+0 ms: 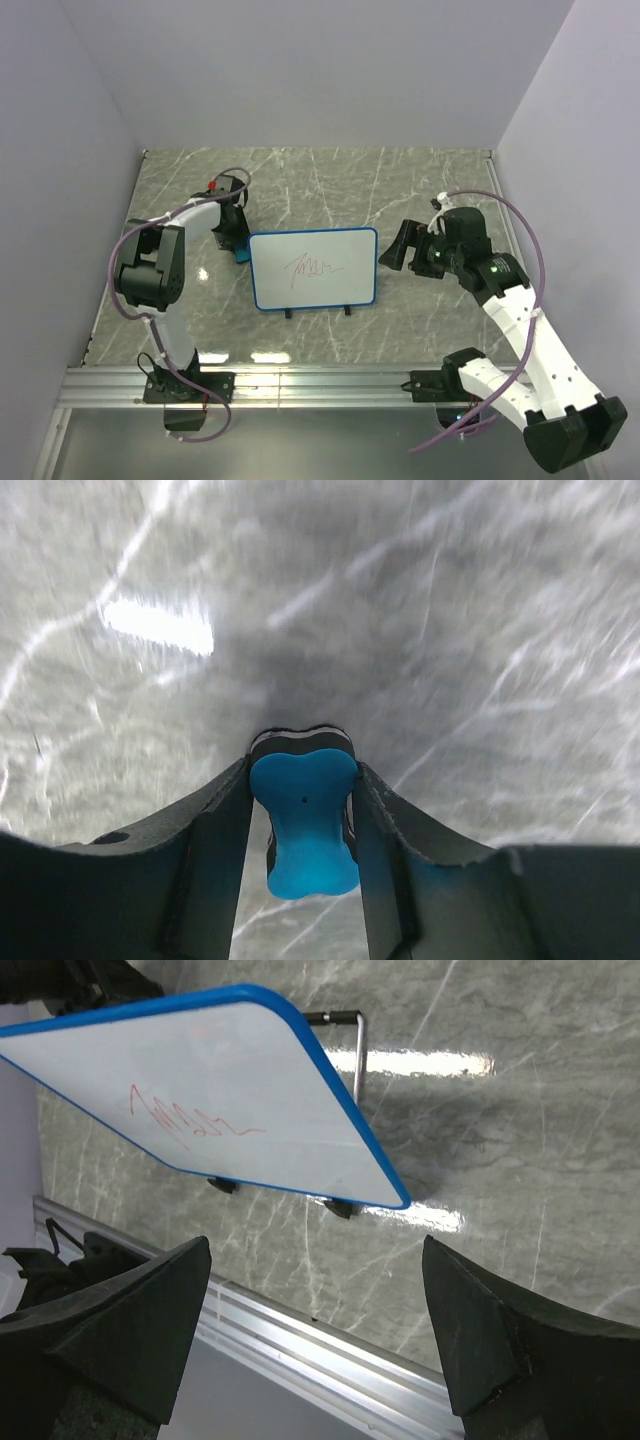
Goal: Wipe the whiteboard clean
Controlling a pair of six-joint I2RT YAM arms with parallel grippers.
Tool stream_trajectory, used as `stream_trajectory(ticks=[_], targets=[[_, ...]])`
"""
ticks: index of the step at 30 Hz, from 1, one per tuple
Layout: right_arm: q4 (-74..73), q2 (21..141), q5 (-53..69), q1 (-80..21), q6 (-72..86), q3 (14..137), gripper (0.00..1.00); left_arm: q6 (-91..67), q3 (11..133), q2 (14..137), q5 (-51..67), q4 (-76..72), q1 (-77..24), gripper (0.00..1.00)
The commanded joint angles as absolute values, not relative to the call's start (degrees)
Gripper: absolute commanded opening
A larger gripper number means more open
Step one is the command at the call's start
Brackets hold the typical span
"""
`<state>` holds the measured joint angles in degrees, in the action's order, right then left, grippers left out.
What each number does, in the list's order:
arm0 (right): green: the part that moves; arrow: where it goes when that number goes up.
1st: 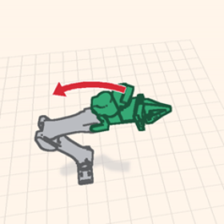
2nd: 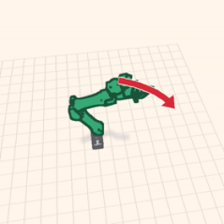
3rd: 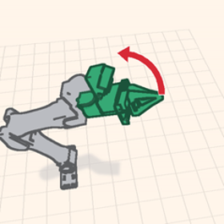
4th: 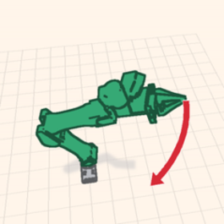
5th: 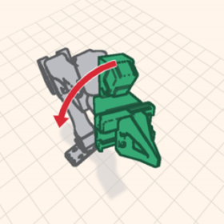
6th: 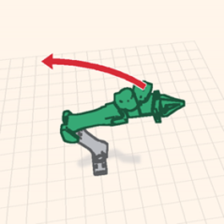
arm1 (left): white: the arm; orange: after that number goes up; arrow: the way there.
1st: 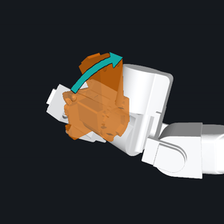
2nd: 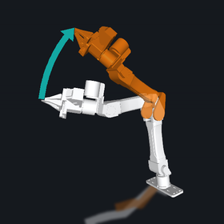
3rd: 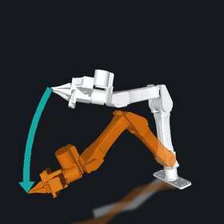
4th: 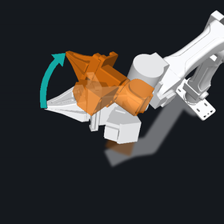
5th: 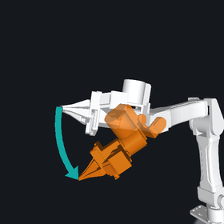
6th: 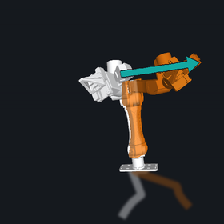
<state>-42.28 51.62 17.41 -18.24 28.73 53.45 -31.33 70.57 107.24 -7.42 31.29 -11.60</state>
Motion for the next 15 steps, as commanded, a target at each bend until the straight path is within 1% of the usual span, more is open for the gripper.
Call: stream_trajectory(ticks=[1,3,4,6,8,10,15], targets=[[-38.6,53.1,17.2,-18.5,27.1,56.8,0.93,-32.3,68.7,103.7,-8.0,32.6,-12.8,0.48],[-37.8,53.8,17.3,-18.5,26.8,56.7,0.93,-32.4,68.7,102.8,-8.0,33.1,-13.1,0.45],[-37.4,54.1,17.3,-18.5,26.7,56.6,0.92,-32.5,68.8,102.6,-8.1,33.3,-13.2,0.39],[-36.3,54.5,17.6,-18.5,26.6,56.2,0.93,-32.6,68.8,102.4,-8.2,33.6,-13.3,0.35],[-34.7,55.5,18.1,-18.5,26.4,55.7,0.92,-33.0,68.6,102.4,-7.8,33.6,-13.4,0.22],[-33.4,57.3,19.8,-18.5,25.8,55.6,0.93,-33.2,68.5,102.7,-7.6,33.7,-13.6,0.00],[-29.0,61.0,23.7,-18.5,24.6,55.8,0.92,-34.0,68.4,100.9,-7.2,35.1,-14.0,0.00]])
